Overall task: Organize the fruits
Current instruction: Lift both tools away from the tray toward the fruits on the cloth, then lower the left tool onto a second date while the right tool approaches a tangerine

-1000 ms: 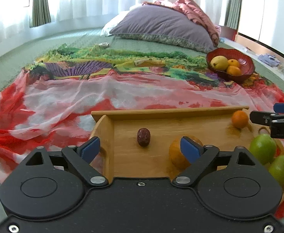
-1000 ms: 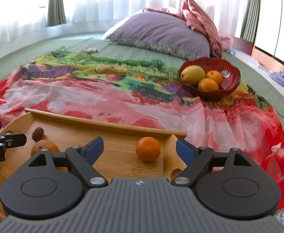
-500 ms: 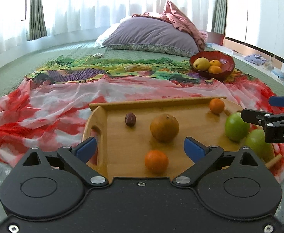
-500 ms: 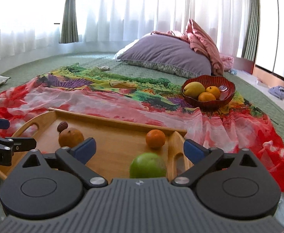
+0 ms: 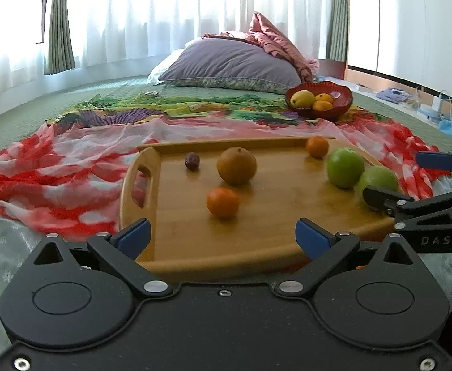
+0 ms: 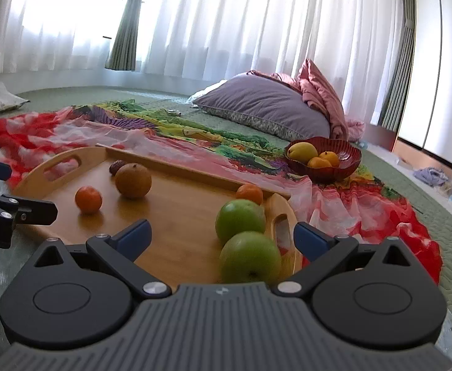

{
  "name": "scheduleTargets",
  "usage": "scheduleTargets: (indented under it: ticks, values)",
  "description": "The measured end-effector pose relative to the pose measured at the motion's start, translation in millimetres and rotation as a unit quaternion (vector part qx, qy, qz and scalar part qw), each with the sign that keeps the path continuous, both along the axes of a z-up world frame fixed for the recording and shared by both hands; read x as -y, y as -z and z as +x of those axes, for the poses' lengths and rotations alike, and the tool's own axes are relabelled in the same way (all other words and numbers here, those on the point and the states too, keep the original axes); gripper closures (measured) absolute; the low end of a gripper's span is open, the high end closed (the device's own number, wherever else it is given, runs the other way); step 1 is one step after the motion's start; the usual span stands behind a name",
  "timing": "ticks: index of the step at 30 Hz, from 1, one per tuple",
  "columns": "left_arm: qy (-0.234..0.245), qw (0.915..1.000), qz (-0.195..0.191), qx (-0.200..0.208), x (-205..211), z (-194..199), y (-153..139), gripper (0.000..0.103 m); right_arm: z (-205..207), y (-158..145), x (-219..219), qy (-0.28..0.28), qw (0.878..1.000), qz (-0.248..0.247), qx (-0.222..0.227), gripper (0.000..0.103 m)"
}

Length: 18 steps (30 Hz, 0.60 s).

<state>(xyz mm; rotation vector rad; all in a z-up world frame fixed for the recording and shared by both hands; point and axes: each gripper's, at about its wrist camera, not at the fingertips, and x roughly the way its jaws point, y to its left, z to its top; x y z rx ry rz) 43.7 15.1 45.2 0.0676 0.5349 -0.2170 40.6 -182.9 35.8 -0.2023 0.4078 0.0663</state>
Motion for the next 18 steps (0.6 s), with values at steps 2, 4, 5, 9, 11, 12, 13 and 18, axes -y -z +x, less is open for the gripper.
scheduleTargets:
  ticks: [2, 4, 5, 9, 11, 12, 13, 18]
  values:
    - [0.001, 1.0, 0.002, 0.002, 2, -7, 4, 0.003, -7, 4, -2, -0.003, 1.0, 0.001, 0.002, 0.0]
    - [-0.001, 1.0, 0.0, 0.002, 3, -12, 7, 0.002, -15, 8, -2, -0.008, 1.0, 0.003, 0.004, 0.0]
    - [-0.002, 1.0, -0.002, 0.002, 3, -15, 9, 0.002, -19, 10, -2, -0.011, 1.0, 0.002, 0.005, 0.0]
    - [-0.008, 0.9999, -0.014, 0.002, 0, -24, 16, 0.001, -33, 17, -5, -0.026, 1.0, -0.013, 0.009, 0.0]
    - [-0.01, 0.9998, -0.017, 0.002, -1, -27, 20, 0.001, -40, 20, -5, -0.031, 0.999, -0.018, 0.009, 0.0]
    - [-0.01, 0.9998, -0.016, 0.001, -1, -28, 22, 0.001, -41, 21, -6, -0.034, 0.999, -0.017, 0.008, 0.0]
    - [-0.011, 0.9998, -0.013, 0.001, 0, -30, 23, 0.001, -43, 23, -5, -0.036, 0.999, -0.014, 0.007, 0.0]
    - [-0.002, 1.0, -0.001, 0.002, 7, -37, 30, 0.001, -53, 34, -8, -0.043, 0.999, -0.01, 0.008, 0.001]
